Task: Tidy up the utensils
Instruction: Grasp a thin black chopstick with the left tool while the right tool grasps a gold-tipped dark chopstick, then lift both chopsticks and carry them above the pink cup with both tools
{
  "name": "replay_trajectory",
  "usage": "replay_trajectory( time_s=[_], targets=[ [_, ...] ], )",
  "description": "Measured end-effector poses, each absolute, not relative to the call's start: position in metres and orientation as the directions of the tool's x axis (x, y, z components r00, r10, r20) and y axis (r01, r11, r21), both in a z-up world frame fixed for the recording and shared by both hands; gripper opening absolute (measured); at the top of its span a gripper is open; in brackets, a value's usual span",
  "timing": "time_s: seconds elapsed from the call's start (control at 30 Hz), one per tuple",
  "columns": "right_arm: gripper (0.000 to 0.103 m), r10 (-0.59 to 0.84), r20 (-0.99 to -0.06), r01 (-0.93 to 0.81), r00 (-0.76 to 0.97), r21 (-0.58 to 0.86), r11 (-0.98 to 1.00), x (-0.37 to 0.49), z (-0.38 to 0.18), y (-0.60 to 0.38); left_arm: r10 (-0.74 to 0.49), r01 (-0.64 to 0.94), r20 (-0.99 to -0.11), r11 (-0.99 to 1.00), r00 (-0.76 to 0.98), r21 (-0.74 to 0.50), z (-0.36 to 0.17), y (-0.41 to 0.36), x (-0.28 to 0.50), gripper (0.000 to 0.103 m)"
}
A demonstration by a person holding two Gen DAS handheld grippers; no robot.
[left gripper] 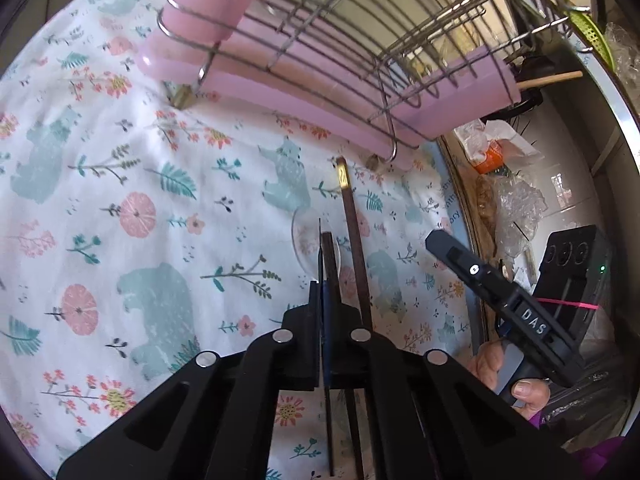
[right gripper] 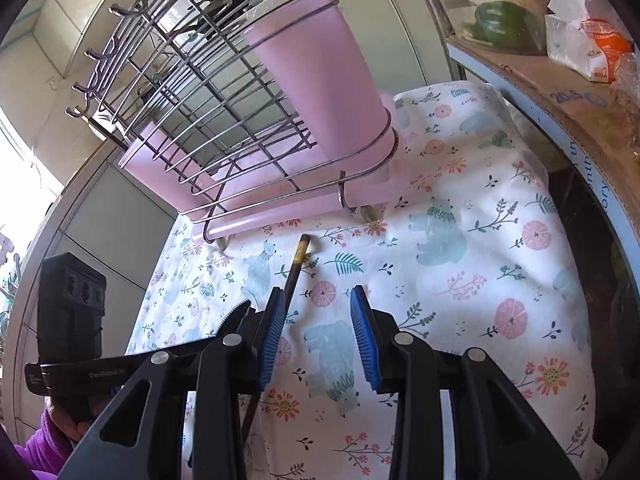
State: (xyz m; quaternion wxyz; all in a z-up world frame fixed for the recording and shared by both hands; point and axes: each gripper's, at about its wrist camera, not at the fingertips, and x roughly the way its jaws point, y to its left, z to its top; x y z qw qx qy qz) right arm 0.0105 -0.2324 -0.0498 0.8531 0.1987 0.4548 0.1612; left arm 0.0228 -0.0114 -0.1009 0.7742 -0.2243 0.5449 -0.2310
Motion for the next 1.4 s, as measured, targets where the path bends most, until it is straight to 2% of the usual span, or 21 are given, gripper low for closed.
replay_trajectory(
  time_s=[0.13, 0.3, 0.43, 0.57, 0.97, 1.17, 1.4],
  targets=[
    [0.034, 0.474, -0.716, -0.094, 0.513, 0.502, 0.86, 0.013, -0.053, -0.229, -0.555, 0.108, -0.746, 0.823, 0.368, -0.558, -0.089, 0.001, 0.021, 0.0],
    [0.033, 0.519, -0.721, -0.08, 0.458, 0.548, 0.833, 0.023, -0.06, -0.225, -0.435, 0.076, -0.78, 0.889, 0.45, -0.452, -0.077, 0.022, 0.018, 0.0],
    [0.031, 0.539, -0.716, -0.089, 0.443, 0.564, 0.821, 0.03, -0.061, -0.216, -0.325, 0.04, -0.835, 0.938, 0.444, -0.344, -0.08, 0.036, 0.022, 0.0],
    [0.031, 0.535, -0.729, -0.101, 0.428, 0.55, 0.829, 0.031, -0.065, -0.207, -0.267, 0.039, -0.883, 0.961, 0.385, -0.273, -0.09, 0.039, 0.029, 0.0],
    [0.031, 0.584, -0.725, -0.05, 0.366, 0.611, 0.79, 0.046, -0.081, -0.211, -0.186, 0.132, -0.927, 0.98, 0.326, -0.15, -0.089, 0.023, 0.052, 0.0],
    [0.03, 0.612, -0.732, -0.012, 0.299, 0.638, 0.77, 0.066, -0.083, -0.211, -0.188, 0.147, -0.937, 0.978, 0.293, -0.15, -0.092, 0.021, 0.058, 0.001],
    [0.023, 0.613, -0.758, 0.015, 0.224, 0.632, 0.775, 0.085, -0.094, -0.198, -0.214, 0.145, -0.94, 0.973, 0.266, -0.18, -0.094, 0.023, 0.065, 0.001]
  ],
)
